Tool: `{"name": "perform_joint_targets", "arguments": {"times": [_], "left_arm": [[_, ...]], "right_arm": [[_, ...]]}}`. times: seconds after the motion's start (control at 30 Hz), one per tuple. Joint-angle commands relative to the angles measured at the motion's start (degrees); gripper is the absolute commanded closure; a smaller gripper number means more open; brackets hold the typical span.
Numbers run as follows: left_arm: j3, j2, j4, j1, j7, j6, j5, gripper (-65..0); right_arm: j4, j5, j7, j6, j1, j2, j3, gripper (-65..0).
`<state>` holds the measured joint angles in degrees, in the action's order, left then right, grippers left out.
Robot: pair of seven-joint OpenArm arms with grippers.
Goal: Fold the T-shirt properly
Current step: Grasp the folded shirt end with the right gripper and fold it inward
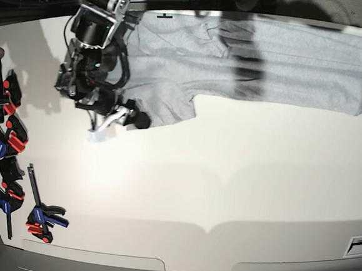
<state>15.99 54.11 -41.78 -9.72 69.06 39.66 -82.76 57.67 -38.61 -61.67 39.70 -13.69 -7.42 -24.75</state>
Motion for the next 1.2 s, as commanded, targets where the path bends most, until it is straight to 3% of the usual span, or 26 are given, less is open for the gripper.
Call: {"name": "perform_joint_targets", "arguments": {"times": [0.0,0.03,0.23,0.27,0.57,0.87,0.97,1.0,1.07,1.17], "left_arm": [[0.6,2.1,-0.7,-0.9,-0.5,0.3,-1.3,-23.5],[0.6,2.1,-0.7,-0.9,-0.5,0.3,-1.3,-23.5],[0.6,2.1,-0.7,-0.9,-0.5,0.3,-1.3,-23.5],[0.6,2.1,-0.7,-0.9,-0.5,0.3,-1.3,-23.5],[0.6,2.1,-0.7,-0.9,-0.5,0.3,-1.3,-23.5],[0.6,2.1,-0.7,-0.9,-0.5,0.3,-1.3,-23.5],[0.6,2.1,-0.7,-0.9,-0.5,0.3,-1.3,-23.5],[0.6,2.1,-0.7,-0.9,-0.5,0.3,-1.3,-23.5],[0.6,2.1,-0.7,-0.9,-0.9,0.3,-1.3,-23.5],[0.6,2.1,-0.7,-0.9,-2.3,0.3,-1.3,-23.5]], "right_arm": [[0.5,-0.6,-1.7,0.3,-1.6,0.0,0.1,-6.3],[0.5,-1.4,-3.2,0.3,-2.0,0.3,0.0,0.0],[7.0,-23.3,-18.3,0.3,-1.4,2.0,0.0,0.0],[9.5,-24.9,-18.3,0.3,-0.6,3.0,0.0,0.0],[31.9,-27.7,-18.3,0.3,16.0,14.4,0.4,0.0],[34.6,-28.0,-18.3,0.3,28.0,15.4,7.5,0.0],[34.6,-27.6,-18.3,0.3,29.1,15.4,10.0,-21.3],[34.6,-27.6,-18.3,0.3,29.1,15.4,10.7,-24.9],[34.6,-28.7,-18.3,0.3,29.1,15.4,12.1,-25.5],[35.0,-35.5,-18.3,0.3,29.0,15.4,12.9,-25.4]]}}
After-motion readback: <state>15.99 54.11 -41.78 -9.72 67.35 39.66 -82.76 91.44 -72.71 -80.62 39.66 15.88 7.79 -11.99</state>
